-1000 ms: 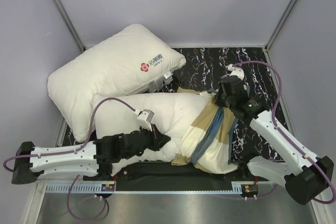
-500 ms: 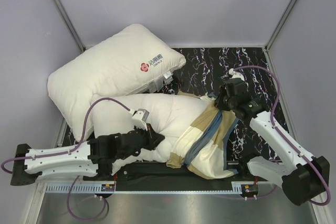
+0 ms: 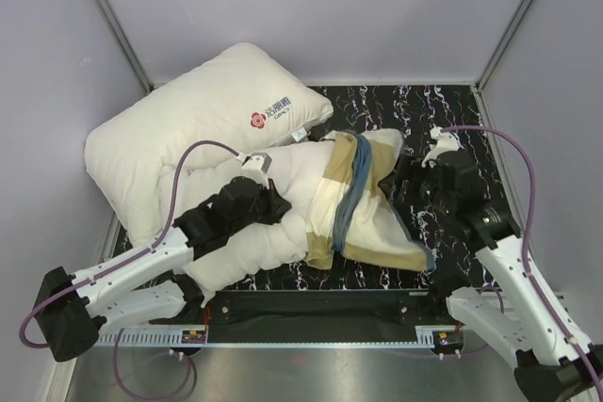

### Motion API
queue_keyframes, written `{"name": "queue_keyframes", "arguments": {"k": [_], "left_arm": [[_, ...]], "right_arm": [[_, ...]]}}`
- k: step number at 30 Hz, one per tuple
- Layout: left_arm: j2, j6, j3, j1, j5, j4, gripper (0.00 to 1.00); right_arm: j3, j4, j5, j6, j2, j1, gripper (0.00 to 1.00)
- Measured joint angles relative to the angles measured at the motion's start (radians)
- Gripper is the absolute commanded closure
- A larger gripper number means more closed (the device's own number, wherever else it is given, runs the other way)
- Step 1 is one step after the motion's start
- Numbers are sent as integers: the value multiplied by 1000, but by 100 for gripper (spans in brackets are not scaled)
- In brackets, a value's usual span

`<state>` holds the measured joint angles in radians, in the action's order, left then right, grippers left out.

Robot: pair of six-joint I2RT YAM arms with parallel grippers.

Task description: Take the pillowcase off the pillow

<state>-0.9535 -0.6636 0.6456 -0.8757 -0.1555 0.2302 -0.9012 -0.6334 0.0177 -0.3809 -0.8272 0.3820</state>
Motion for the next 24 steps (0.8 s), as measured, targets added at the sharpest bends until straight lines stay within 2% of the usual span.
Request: {"name": "queue_keyframes", "arguments": {"k": [4,8,16,22,23,24], "left_arm": [[-51,65,48,113,62,-18,100],[-84,104,73,171,124,-18,100],[-124,122,95,234,217,-18,100],[-150,127,125,273,262,-1,100],[-158,131,134,280,268,5,100],[-163,133,139,284,272,9,100]], "right_arm": [[4,-22,92,9,99,0,17],[53,-14,173,5,163,0,18],[161,54,265,-38,127,11,20],[196,98,263,-74,118,117,20],[195,99,256,-74,119,142,20],[194,98,244,-76,119,166,27]]}}
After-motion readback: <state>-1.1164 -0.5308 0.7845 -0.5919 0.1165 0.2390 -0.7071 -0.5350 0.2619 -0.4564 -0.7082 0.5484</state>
